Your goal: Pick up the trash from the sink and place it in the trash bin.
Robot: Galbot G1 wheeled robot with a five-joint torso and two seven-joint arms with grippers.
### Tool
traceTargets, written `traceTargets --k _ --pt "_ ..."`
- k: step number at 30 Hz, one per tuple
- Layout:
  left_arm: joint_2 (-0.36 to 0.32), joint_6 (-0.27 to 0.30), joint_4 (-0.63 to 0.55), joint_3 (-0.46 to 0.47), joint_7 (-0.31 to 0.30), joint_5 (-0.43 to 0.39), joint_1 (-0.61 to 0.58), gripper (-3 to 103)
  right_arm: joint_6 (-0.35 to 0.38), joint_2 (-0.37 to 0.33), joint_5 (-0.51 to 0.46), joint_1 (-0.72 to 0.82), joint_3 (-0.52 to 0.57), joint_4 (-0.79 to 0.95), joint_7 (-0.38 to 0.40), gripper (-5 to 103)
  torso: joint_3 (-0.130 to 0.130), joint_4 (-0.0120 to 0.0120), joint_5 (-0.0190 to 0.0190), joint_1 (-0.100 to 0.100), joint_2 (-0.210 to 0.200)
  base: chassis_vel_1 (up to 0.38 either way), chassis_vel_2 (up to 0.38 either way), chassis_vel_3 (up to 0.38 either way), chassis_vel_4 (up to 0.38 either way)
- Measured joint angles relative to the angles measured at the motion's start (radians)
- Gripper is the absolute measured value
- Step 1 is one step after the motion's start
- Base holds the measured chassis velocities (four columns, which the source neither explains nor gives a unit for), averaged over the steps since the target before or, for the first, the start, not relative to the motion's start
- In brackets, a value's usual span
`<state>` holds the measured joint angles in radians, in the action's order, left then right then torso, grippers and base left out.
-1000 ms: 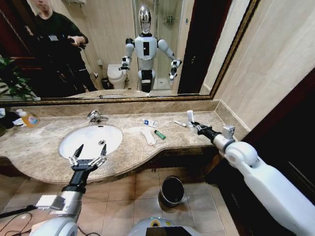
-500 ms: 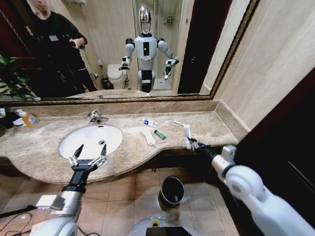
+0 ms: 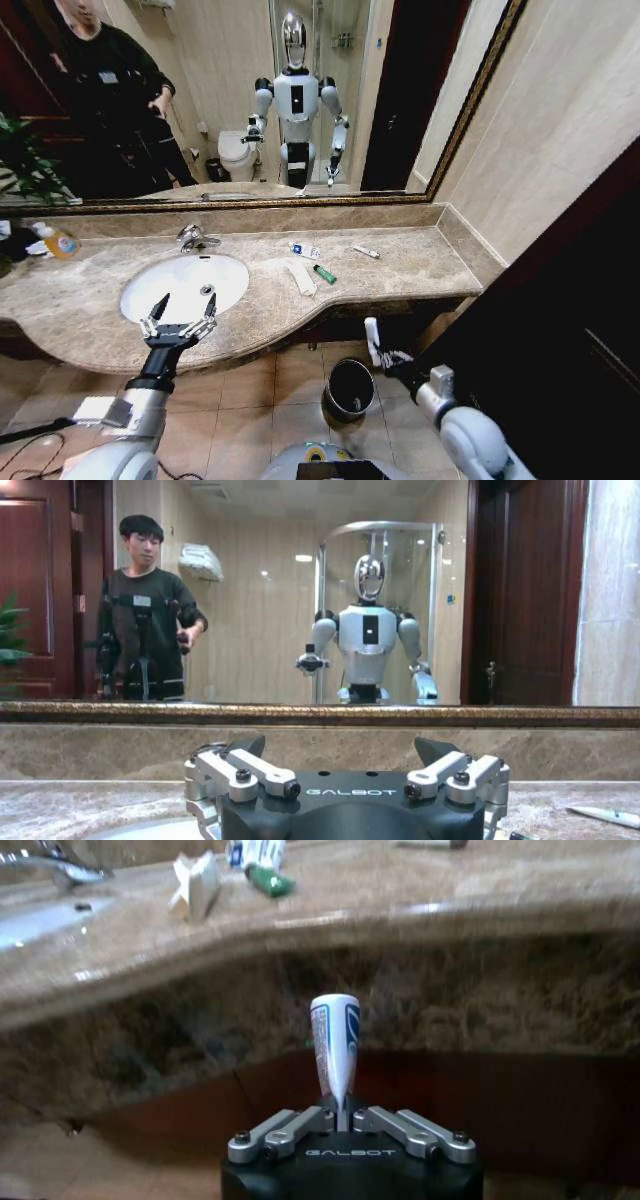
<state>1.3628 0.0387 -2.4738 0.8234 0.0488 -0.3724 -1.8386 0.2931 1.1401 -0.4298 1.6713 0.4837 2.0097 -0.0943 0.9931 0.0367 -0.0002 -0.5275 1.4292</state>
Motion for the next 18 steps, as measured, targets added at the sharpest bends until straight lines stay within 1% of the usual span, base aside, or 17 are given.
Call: traceTargets --k 1,4,5,8,9,11,12,16,17,18 --pt "0.0 0.0 0.0 0.0 0.0 0.0 0.0 100 0.0 0.0 0.0 0.0 0.0 0.0 0.0 5 0.0 0.0 0.0 0.0 0.0 0.0 0.0 0.0 0.0" --pt "0.0 0.0 0.0 0.0 0.0 0.0 0.0 100 -0.061 0.029 0.081 -0.057 -0.026 -0.116 -0.037 5 0.0 0.0001 0.0002 0.0 0.0 0.0 0.0 0.0 0.0" --pt "0.0 0.0 0.0 0.0 0.0 0.0 0.0 100 -0.061 0.029 0.081 -0.057 -0.026 -0.116 -0.037 5 0.0 0.0001 0.0002 0.0 0.0 0.0 0.0 0.0 0.0" --pt "0.0 0.0 0.0 0.0 0.0 0.0 0.0 100 -0.092 0.062 0.127 -0.121 -0.058 -0.252 -0.046 5 0.0 0.0001 0.0001 0.0 0.0 0.0 0.0 0.0 0.0" --pt "0.0 0.0 0.0 0.0 0.0 0.0 0.0 100 -0.092 0.062 0.127 -0.121 -0.058 -0.252 -0.046 5 0.0 0.0001 0.0001 0.0 0.0 0.0 0.0 0.0 0.0" --pt "0.0 0.0 0.0 0.0 0.0 0.0 0.0 100 -0.134 0.08 0.145 -0.154 -0.087 -0.339 -0.06 5 0.0 0.0001 0.0002 0.0 0.0 0.0 0.0 0.0 0.0" --pt "0.0 0.0 0.0 0.0 0.0 0.0 0.0 100 -0.134 0.08 0.145 -0.154 -0.087 -0.339 -0.06 5 0.0 0.0001 0.0002 0.0 0.0 0.0 0.0 0.0 0.0" --pt "0.0 0.0 0.0 0.0 0.0 0.0 0.0 100 -0.209 0.107 0.202 -0.205 -0.113 -0.488 -0.14 5 0.0 0.0001 0.0 0.0 0.0 0.0 0.0 0.0 0.0" --pt "0.0 0.0 0.0 0.0 0.0 0.0 0.0 100 -0.209 0.107 0.202 -0.205 -0.113 -0.488 -0.14 5 0.0 0.0001 0.0 0.0 0.0 0.0 0.0 0.0 0.0" --pt "0.0 0.0 0.0 0.0 0.0 0.0 0.0 100 -0.265 0.121 0.224 -0.23 -0.117 -0.562 -0.166 5 0.0 0.0001 0.0002 0.0 0.0 0.0 0.0 0.0 0.0"
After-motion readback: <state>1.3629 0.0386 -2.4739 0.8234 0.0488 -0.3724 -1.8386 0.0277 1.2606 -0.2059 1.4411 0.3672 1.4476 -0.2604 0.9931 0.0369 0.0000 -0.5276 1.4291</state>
